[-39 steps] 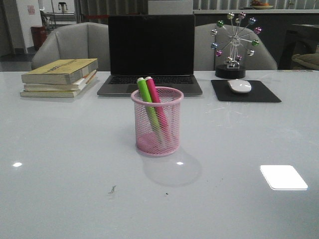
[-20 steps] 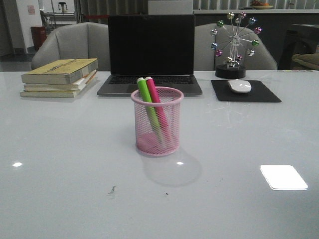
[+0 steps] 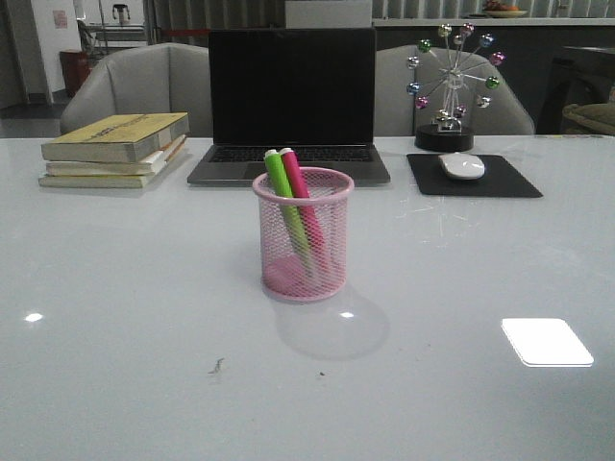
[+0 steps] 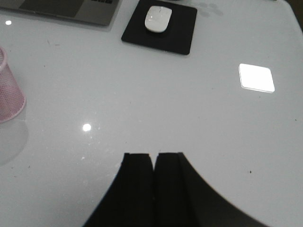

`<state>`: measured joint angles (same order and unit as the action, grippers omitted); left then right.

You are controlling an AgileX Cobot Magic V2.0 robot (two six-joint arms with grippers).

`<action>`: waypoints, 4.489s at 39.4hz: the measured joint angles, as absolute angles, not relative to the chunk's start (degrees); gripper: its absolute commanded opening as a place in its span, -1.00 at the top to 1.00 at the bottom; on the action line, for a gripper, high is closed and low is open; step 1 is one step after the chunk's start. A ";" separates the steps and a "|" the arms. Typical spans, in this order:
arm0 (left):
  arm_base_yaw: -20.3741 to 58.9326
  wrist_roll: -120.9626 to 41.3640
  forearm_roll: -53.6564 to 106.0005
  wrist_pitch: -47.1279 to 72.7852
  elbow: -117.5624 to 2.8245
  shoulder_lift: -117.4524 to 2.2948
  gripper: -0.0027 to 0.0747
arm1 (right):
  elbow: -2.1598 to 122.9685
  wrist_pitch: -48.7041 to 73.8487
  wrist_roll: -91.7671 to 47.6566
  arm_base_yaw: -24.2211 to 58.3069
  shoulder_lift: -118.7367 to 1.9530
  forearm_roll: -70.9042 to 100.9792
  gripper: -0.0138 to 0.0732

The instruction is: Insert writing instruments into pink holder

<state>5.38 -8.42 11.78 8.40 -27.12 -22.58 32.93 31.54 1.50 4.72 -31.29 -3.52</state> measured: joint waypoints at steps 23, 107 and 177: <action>5.38 -8.42 11.78 8.40 -27.12 -22.58 -0.06 | 17.48 15.47 1.50 2.27 -5.08 3.19 0.57; 5.38 -8.42 11.78 7.55 -25.07 -19.19 0.64 | -1.77 11.75 1.50 2.27 0.56 4.98 0.57; 5.03 -8.42 11.76 3.99 0.32 0.33 0.69 | -1.77 11.80 1.50 2.27 0.56 4.98 0.57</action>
<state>5.03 -8.42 11.76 3.99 0.32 0.33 -1.77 11.80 1.50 2.27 0.56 4.98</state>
